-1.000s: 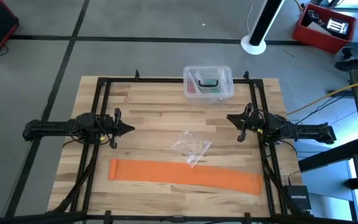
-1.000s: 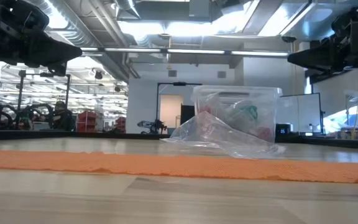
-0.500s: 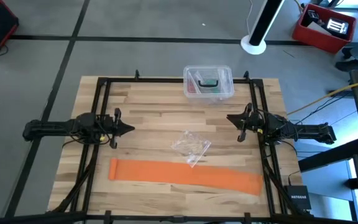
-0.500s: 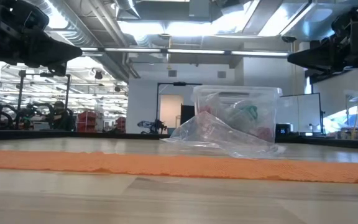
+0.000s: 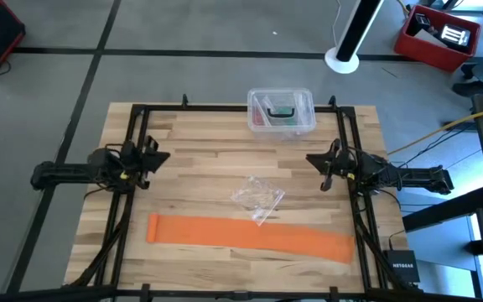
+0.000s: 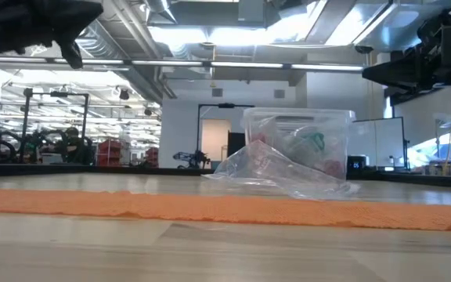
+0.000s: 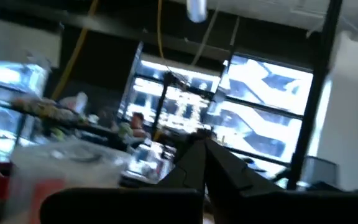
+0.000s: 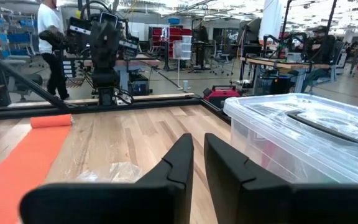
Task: Roll bandage
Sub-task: Roll the orange bandage
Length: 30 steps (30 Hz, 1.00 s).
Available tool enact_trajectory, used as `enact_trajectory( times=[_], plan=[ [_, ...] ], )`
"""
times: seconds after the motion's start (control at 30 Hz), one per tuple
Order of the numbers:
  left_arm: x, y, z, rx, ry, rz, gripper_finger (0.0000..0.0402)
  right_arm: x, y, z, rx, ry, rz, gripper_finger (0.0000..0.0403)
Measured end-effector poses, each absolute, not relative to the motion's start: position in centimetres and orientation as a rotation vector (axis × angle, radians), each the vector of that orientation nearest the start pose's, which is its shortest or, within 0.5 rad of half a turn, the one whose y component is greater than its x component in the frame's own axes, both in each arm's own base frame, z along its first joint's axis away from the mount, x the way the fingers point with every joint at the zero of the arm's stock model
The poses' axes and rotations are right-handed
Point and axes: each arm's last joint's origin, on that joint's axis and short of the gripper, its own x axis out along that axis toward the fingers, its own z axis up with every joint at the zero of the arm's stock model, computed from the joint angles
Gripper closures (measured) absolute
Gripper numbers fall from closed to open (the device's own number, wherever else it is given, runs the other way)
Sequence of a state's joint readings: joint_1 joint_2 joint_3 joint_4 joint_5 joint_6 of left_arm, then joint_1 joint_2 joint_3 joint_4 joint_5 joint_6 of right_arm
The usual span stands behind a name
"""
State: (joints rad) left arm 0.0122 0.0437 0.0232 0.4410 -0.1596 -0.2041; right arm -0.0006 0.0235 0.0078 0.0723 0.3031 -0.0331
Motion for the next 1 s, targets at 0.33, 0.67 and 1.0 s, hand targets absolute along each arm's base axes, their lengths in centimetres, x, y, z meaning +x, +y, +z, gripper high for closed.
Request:
enact_trajectory(
  times=[0.33, 0.67, 1.0],
  plan=[
    [10.5, 0.9, 29.3, -0.06, -0.177, 0.26, 0.0402, 9.6, -1.0, 17.9, -0.005, -0.137, -0.36, 0.0358],
    [16.7, -1.3, 29.8, -0.259, 0.503, 0.223, 0.0402, 9.6, -1.0, 17.6, -0.044, -0.094, -0.352, 0.0358],
    [17.1, -6.5, 30.3, -0.734, 0.848, 0.193, 0.0402, 9.8, -0.8, 17.3, -0.08, -0.062, -0.286, 0.0358]
  ],
)
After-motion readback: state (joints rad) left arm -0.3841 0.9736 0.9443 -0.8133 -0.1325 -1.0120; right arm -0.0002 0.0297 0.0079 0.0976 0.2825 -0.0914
